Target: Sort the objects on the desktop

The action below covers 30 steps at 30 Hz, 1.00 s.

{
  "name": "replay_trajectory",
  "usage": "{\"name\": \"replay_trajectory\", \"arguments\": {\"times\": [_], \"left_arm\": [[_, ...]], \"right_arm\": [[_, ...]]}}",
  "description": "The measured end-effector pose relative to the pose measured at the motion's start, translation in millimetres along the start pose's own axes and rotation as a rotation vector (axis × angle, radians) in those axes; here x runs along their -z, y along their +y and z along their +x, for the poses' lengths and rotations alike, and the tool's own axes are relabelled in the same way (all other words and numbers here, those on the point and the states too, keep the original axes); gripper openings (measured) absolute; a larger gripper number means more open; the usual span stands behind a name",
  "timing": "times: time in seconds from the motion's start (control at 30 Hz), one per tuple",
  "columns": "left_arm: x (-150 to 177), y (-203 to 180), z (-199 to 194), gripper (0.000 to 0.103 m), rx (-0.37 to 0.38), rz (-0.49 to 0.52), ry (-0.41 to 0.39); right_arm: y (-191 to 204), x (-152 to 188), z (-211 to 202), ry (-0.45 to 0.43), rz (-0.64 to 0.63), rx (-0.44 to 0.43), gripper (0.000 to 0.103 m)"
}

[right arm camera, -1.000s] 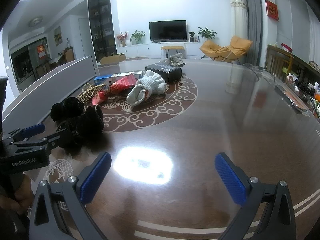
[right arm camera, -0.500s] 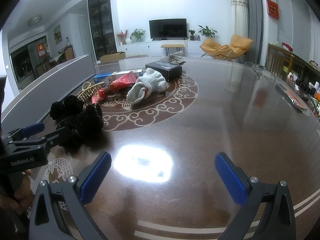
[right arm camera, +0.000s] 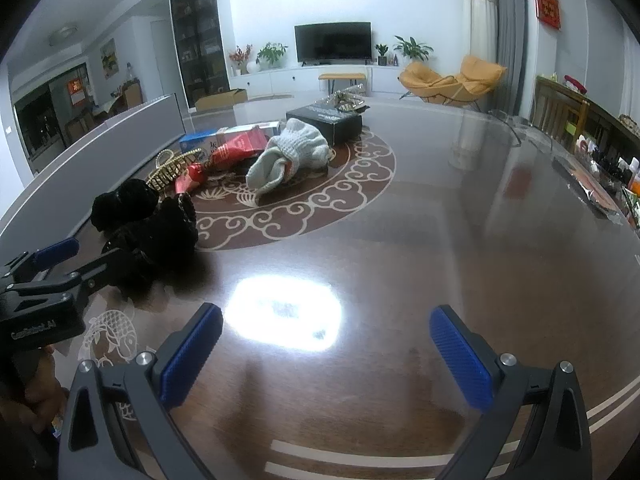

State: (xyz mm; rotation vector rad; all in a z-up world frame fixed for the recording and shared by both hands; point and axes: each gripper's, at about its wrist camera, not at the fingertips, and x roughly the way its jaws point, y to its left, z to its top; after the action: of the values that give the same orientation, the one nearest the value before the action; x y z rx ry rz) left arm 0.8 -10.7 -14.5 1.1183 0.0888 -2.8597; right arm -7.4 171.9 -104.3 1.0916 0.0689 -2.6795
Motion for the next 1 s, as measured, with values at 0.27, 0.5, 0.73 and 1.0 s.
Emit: {"name": "replay_trajectory", "arguments": {"times": [0.27, 0.5, 0.73, 1.0], "left_arm": [[5, 12, -4, 0.103, -0.013, 0.024, 0.066], [34, 34, -8, 0.103, 0.026, 0.104, 0.182], [21, 18, 13, 0.103, 0.034, 0.173, 0.242], [0, 58, -7, 0.103, -0.036, 0.106, 0.241]], "right_arm": [[1, -1, 8, 0.041, -0.008, 0.002, 0.103], [2, 0, 9, 0.046, -0.014, -0.01, 0.103], [3, -1, 12, 0.066, -0.019, -0.014, 0.103], [23, -21, 20, 0.129, 0.056, -0.29, 0.103]]}}
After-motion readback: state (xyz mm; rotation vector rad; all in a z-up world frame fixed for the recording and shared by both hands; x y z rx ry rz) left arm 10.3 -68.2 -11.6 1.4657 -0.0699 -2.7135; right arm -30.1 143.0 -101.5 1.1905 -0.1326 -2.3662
